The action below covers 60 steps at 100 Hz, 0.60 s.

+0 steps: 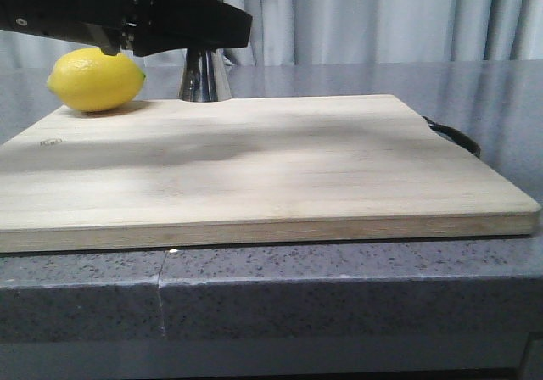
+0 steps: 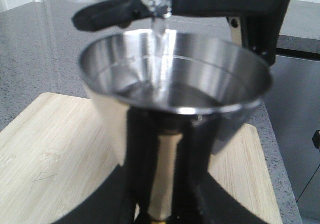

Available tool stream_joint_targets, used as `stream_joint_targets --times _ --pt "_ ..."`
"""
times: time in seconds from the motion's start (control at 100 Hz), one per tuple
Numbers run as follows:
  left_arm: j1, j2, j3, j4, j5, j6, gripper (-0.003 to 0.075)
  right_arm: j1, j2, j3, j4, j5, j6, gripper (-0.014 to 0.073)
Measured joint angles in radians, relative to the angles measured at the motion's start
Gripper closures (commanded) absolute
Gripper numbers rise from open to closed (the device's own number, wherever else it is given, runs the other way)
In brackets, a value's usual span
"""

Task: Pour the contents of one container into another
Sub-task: 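Tilt the beaker with the right gripper, pouring liquid into the jigger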

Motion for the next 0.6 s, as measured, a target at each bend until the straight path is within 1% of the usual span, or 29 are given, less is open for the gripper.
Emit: stream_joint_targets --times 0.6 --pt "0.0 0.0 0.0 0.001 0.0 0.0 0.0739 0.0 0.0 0.0 -0.01 0.0 -0.006 0.036"
